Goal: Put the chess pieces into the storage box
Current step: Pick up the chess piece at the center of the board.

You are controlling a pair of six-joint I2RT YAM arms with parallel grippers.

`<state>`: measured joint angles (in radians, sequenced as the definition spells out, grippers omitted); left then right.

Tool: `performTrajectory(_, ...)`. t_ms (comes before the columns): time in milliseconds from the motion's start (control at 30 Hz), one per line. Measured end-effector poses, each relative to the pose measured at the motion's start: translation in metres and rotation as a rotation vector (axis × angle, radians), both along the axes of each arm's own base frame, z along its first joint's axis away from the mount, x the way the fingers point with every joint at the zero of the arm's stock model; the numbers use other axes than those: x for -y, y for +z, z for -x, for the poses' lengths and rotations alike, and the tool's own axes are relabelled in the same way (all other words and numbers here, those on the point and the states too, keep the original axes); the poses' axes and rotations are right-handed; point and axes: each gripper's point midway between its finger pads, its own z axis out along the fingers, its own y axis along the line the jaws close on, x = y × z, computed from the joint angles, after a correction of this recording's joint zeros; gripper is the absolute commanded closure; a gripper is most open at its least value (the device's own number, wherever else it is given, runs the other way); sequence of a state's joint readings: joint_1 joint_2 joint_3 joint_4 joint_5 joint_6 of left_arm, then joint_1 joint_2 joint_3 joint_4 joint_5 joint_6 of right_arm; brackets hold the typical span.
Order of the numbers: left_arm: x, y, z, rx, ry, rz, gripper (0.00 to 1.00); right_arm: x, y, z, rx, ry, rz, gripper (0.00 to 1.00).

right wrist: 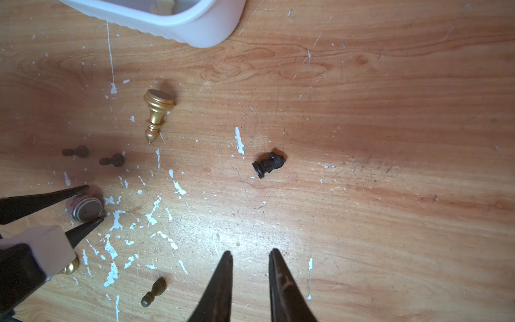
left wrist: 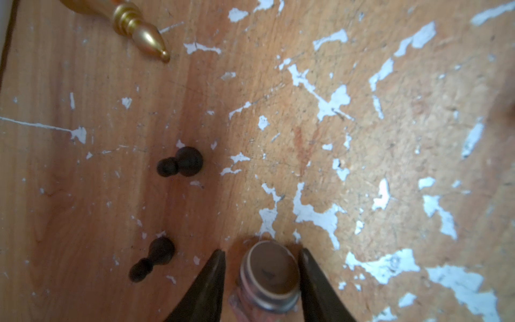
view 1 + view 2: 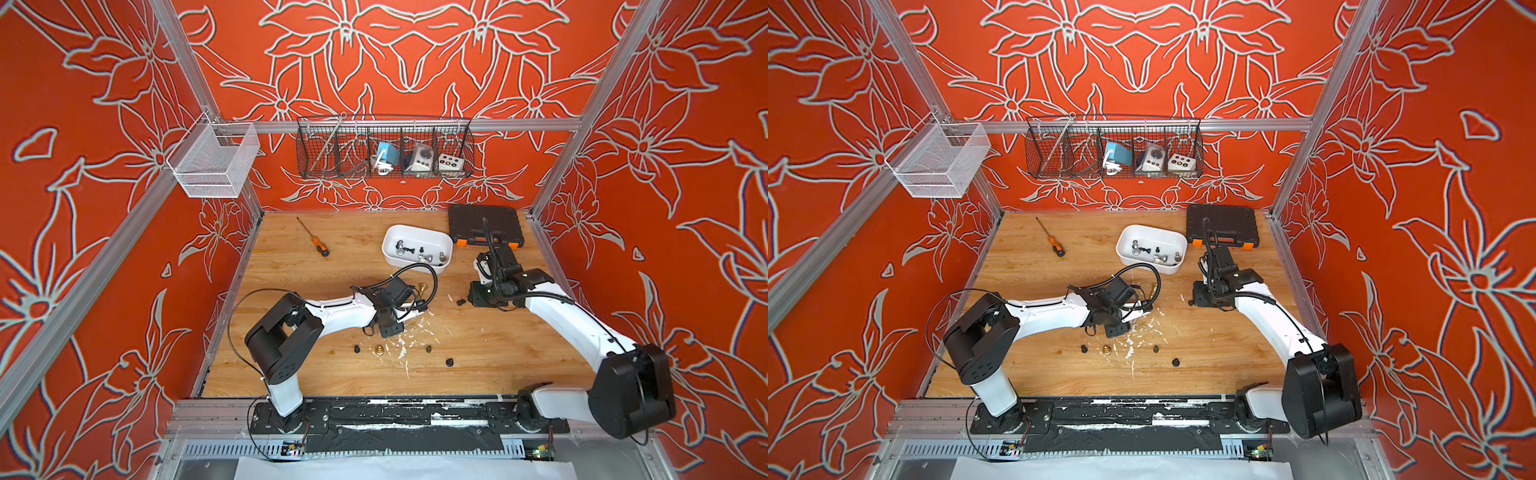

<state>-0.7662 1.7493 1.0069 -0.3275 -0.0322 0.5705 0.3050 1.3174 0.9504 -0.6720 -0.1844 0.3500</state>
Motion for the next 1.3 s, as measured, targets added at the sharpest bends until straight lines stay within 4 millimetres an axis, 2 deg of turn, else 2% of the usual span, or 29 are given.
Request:
performTrajectory(333,0.0085,-0.0012,-0.0026,-0.004,-0.042,0.009,0.64,0.0036,0.0025,0.0005,0.009,-0.011,-0.003,0.74)
performTrajectory(633,0.0084,-0.0011,-0.0041,0.001,-0.039,0.007,0.59,0.0060,-0.0011,0.0023,0.000,-0.017,0.000,0.74)
performTrajectory(1300,0.0096,-0.0032,-0.0005,-0.061,-0.028,0.040,0.65,0.0069,-0.0005,0.0023,0.001,-0.019,-0.001,0.74)
